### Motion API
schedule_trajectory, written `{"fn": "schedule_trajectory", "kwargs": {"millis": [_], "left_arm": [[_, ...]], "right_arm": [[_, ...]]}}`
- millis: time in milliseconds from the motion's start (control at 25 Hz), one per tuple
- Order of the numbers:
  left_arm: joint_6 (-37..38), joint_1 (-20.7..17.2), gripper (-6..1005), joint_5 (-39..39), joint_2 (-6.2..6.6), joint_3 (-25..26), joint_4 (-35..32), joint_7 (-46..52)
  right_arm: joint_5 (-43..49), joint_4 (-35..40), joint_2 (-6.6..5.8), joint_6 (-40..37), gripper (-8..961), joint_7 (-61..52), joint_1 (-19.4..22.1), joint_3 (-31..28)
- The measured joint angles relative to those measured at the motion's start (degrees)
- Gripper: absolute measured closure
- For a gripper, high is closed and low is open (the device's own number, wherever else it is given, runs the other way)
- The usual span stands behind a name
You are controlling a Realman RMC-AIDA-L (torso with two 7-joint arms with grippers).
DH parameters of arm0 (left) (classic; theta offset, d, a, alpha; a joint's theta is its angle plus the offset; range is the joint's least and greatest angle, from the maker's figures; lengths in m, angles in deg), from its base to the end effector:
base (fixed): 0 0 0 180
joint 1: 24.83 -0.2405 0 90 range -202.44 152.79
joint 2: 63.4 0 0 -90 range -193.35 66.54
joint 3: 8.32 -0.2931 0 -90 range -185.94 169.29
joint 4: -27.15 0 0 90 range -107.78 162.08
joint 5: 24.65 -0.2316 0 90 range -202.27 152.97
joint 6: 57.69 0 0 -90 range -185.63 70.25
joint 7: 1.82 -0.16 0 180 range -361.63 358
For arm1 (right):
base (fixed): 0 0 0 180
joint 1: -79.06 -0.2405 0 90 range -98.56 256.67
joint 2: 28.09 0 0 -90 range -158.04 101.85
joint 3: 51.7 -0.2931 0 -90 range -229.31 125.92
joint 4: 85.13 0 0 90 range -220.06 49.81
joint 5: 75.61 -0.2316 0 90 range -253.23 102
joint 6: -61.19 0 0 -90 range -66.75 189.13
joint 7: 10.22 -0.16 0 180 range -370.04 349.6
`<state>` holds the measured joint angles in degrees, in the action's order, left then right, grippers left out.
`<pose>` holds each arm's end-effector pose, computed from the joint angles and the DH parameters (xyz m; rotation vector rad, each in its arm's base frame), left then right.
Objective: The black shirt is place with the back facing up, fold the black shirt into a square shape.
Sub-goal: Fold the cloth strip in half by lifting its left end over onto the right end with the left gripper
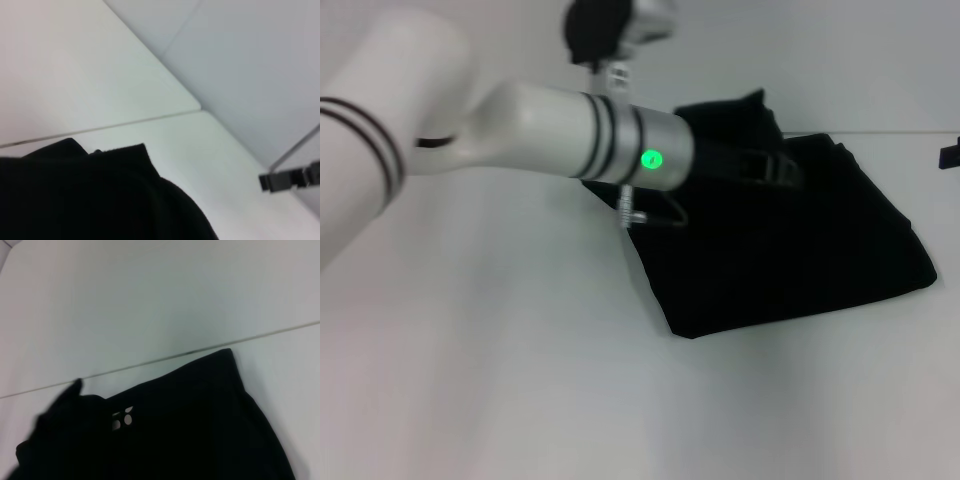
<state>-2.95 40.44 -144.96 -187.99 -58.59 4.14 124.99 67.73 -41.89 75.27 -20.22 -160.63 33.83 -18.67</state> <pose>-0.0904 0.4898 -0.1465 -2.6075 -1.2507 -0.5054 0.3027 0.4815 0.1269 -1.9896 1.7010 0.2834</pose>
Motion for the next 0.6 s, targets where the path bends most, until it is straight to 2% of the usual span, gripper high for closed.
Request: {"fn": "schedule_trajectory", "kwargs": {"millis": [80,240,520,600], "left_arm": [[-4.41,2.34,996,2.52,-0.17,-4.6,3.28,-2.04],[-8.61,4.87,996,10.56,-0.19,-12.44,7.35,-8.33],[-7.4,4.43,997,20.34,-0.23,-28.72,5.37,-16.37],[-8.93,3.93,942,22.62,-0.23,-32.36,4.42,-16.99]], "right_arm": [[0.0,-0.04,0.19,0.25,491,-0.01,-0.48,0.13],[0.0,-0.08,0.3,0.4,492,-0.03,-0.72,0.19],[0.15,-0.16,0.34,0.77,492,-0.06,-0.8,0.23],[0.22,-0.43,0.39,1.04,493,-0.02,-0.93,0.26]]}}
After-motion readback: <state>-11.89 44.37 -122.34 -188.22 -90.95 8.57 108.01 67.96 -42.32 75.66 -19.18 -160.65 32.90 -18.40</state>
